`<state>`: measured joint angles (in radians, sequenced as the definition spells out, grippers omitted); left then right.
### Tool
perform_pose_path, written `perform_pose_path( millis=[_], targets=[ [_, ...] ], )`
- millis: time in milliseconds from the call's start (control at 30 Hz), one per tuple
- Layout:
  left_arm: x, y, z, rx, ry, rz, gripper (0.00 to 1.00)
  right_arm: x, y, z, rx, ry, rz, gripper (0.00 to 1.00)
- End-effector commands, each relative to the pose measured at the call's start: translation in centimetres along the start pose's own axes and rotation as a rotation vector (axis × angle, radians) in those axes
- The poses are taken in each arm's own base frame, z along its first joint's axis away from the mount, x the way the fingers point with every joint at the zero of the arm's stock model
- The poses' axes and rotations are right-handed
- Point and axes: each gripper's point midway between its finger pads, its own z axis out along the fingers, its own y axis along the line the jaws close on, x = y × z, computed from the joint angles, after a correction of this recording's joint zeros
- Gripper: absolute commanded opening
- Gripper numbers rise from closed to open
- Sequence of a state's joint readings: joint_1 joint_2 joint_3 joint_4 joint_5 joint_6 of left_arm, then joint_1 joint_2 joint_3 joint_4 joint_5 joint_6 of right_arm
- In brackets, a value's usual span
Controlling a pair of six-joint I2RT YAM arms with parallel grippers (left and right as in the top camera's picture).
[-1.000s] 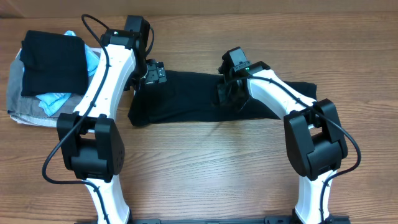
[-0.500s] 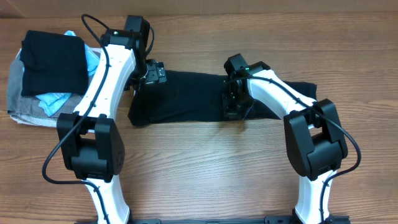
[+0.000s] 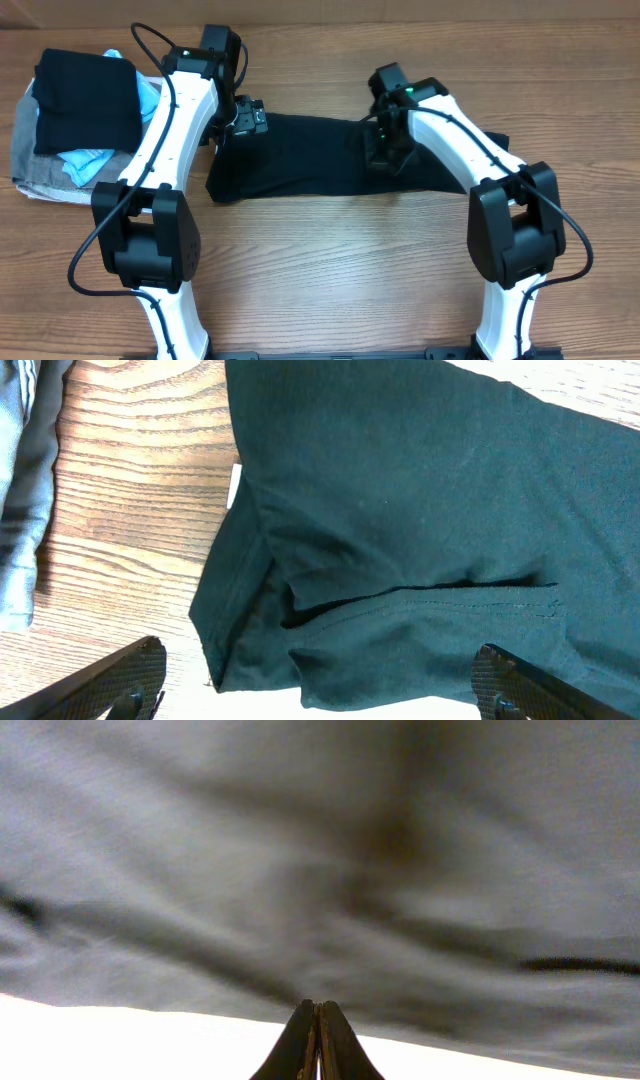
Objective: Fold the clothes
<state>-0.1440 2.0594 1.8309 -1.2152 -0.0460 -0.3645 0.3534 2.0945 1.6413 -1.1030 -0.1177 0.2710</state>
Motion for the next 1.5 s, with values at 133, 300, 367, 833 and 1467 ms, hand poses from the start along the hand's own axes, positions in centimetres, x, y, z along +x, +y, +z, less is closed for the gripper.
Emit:
perform_pose_path(
  millis=[133, 300, 367, 833, 1467],
  targets=[
    [0.3, 0.1, 0.1, -0.008, 0.004, -0.007, 1.0, -0.7, -5.7, 0.9, 0.11, -0.034, 0.097, 0.05],
    [0.3, 0.1, 0.1, -0.008, 0.004, -0.007, 1.0, -0.4, -7.9, 2.6, 0.112, -0.036, 0.148, 0.05],
    [0.3, 0.1, 0.1, -0.008, 0.004, -0.007, 1.0, 0.4, -8.5, 3.1, 0.118, -0.013, 0.16, 0.04],
    [0.3, 0.1, 0.1, -0.008, 0.004, -0.007, 1.0, 3.0, -9.4, 2.3, 0.147, 0.101, 0.184, 0.04],
    [0.3, 0.1, 0.1, -0.008, 0.004, -0.007, 1.0, 2.5, -17.4, -7.4, -0.204, 0.032, 0.447, 0.3]
  ],
)
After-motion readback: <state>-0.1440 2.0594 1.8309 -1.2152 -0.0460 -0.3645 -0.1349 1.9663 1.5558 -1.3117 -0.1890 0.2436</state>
